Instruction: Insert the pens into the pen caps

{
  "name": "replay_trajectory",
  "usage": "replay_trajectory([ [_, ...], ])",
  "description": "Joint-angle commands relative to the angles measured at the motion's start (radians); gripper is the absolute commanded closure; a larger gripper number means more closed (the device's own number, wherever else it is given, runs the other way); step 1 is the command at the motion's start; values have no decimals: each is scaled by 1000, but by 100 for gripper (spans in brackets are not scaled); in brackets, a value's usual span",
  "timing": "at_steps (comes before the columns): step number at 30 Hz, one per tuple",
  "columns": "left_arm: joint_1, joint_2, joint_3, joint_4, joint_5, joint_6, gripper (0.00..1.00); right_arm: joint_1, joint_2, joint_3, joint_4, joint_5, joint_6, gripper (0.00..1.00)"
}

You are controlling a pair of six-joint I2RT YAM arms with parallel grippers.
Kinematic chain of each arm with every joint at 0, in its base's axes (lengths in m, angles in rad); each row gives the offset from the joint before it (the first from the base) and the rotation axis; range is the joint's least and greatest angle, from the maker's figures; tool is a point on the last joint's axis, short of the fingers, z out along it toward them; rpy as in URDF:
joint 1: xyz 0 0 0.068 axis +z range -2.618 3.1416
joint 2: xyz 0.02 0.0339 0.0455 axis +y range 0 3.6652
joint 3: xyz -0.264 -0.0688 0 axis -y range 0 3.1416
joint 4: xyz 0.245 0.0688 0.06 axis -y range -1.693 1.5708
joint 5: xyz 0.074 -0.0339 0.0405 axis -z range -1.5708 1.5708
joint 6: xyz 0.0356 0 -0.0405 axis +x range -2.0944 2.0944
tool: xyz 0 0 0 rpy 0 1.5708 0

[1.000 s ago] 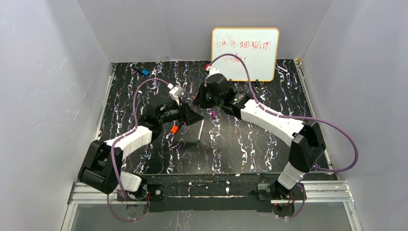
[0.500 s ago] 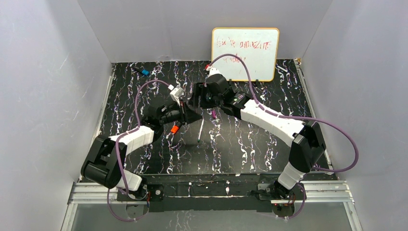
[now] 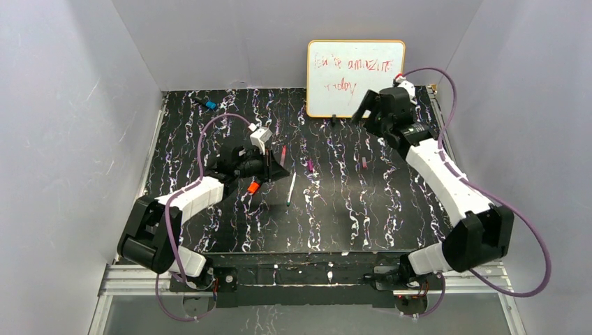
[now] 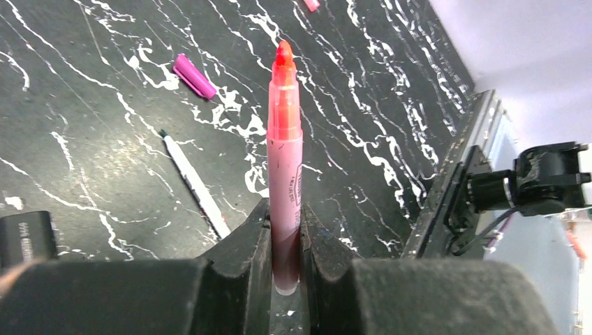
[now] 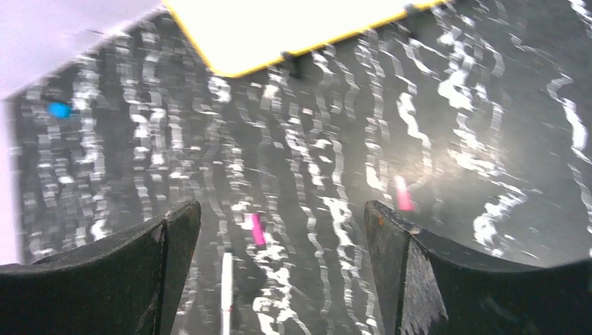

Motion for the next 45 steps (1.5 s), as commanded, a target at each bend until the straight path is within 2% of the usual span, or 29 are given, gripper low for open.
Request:
replay_trajectory([
  [1, -1, -36, 83, -179, -35, 136, 100, -38, 121, 10, -191, -92, -150, 9],
  [4, 9, -43, 87, -205, -40, 159, 100, -52, 233, 49, -241, -49, -307, 17],
  [7, 15, -46, 88, -214, -31, 160, 100, -74, 266, 31, -168, -95, -436, 34],
  [10, 19, -53, 88, -218, -28, 160, 100, -86, 276, -15, -64, -74, -488, 38],
  [13, 23, -59, 89, -234, -17, 173, 100, -113, 313, -2, -63, -49, -520, 44],
  [19, 24, -55, 97, -253, -22, 173, 100, -148, 338, -26, 19, -84, -611, 45],
  [22, 25, -53, 99, -253, -20, 170, 100, -160, 381, -14, 20, -117, -631, 49],
  [29, 27, -49, 99, -262, -24, 172, 100, -164, 455, -34, 60, -192, -621, 50],
  [45, 29, -19, 105, -279, -10, 179, 100, -169, 530, -57, 101, -196, -609, 52],
])
